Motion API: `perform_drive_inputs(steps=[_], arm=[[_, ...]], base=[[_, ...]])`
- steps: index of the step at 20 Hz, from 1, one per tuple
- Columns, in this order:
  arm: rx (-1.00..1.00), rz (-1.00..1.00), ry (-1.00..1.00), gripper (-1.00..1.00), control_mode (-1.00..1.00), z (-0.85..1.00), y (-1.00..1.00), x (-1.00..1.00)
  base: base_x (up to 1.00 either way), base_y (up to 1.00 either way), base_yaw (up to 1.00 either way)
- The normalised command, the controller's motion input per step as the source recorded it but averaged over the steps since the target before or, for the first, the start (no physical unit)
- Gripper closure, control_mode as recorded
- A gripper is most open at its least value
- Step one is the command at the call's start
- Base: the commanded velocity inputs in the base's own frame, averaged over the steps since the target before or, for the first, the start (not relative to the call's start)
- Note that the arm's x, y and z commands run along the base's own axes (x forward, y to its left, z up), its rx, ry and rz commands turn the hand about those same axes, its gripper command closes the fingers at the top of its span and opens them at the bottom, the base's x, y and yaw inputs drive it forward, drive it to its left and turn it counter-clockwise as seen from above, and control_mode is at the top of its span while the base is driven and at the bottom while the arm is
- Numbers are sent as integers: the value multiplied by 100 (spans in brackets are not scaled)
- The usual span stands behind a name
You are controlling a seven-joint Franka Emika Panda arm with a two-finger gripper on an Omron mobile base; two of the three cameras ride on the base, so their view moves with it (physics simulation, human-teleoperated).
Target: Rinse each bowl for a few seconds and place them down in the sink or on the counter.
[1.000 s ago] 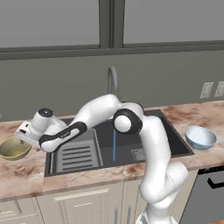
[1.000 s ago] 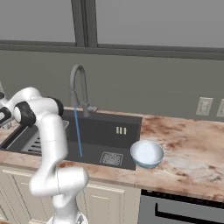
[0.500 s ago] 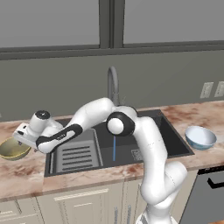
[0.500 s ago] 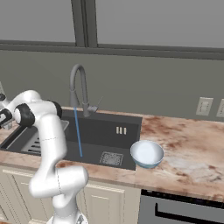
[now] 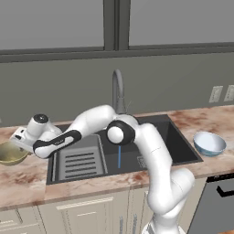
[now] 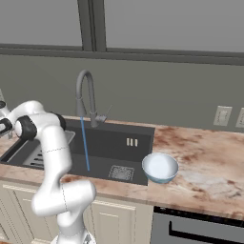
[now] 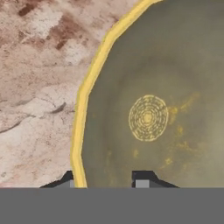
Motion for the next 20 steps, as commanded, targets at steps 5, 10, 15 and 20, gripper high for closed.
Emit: perform_drive_inputs(steps=[5, 10, 15, 20], arm=[[0, 1, 0, 100, -100, -9, 12, 9], [-2, 0, -3, 100, -100, 1, 12, -1], [-4, -1, -2, 100, -100, 25, -2, -14], [-2, -10, -1, 100, -100, 31, -22, -20]], base=[[0, 0, 0], [0, 0, 0], [0, 0, 0], [0, 0, 0]])
